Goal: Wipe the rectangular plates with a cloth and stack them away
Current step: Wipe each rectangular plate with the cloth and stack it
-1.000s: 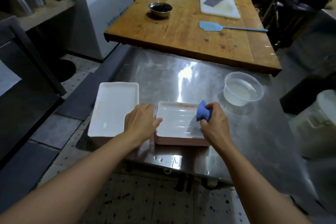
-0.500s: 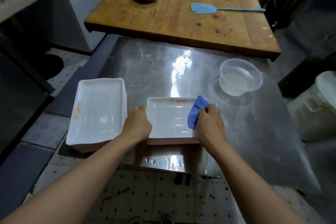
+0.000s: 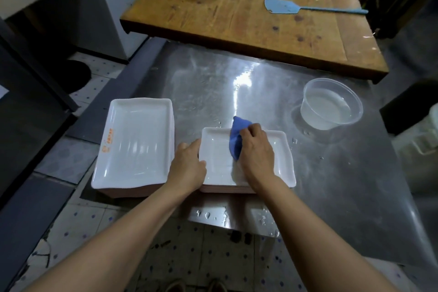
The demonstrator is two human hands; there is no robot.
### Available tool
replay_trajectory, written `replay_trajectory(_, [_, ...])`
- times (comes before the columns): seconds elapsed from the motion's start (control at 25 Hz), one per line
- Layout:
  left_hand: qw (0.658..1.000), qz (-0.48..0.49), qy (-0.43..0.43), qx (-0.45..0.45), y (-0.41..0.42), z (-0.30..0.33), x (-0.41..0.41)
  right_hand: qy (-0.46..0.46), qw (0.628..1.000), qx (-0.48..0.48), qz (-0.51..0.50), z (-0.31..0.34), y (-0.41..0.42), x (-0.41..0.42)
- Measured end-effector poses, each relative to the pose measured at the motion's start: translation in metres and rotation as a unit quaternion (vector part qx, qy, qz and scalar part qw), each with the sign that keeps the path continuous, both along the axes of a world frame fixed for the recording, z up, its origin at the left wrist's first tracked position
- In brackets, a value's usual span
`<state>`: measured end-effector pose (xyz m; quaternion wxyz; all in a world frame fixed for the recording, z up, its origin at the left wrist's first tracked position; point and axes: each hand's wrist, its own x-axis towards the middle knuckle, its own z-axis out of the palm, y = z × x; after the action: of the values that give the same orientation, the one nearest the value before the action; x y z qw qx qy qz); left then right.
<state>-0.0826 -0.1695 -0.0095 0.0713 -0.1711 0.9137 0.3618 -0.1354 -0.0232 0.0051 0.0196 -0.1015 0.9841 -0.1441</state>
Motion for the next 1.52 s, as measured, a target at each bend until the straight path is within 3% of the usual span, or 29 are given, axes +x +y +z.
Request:
replay_trajectory(0.24, [0.999,0.015,0.017,0.035,0.001,-0.001,0.002,0.001,0.990,-0.092,0.105,-0.005,-0.047,0.002])
replay_trajectory(0.36, [0.998,0.017,0.013,0.060,-0.001,0.002,0.002,-0.047,0.977,-0.166,0.122,-0.002,-0.042,-0.001])
replay_trajectory(0.8, [0.962,0.070,-0.059,0.259,-0.007,0.024,0.002,-0.141,0.960,-0.081,0.229,0.014,-0.005,0.032])
replay_trajectory(0.96, [0.965,0.070,-0.053,0.247,-0.004,0.023,0.003,-0.152,0.953,-0.020,0.262,0.015,0.002,0.048])
replay_trajectory(1.12, [0.972,0.083,-0.040,0.215,0.001,0.018,0.001,-0.100,0.962,-0.004,0.255,0.014,0.005,0.058])
replay_trajectory(1.36, [0.995,0.064,-0.045,0.063,0.009,0.009,0.000,-0.043,0.989,0.049,0.136,0.013,0.056,0.063])
replay_trajectory(1.52, [0.996,0.061,-0.026,0.052,0.008,0.004,-0.002,-0.015,0.992,0.105,0.066,0.017,0.088,0.056])
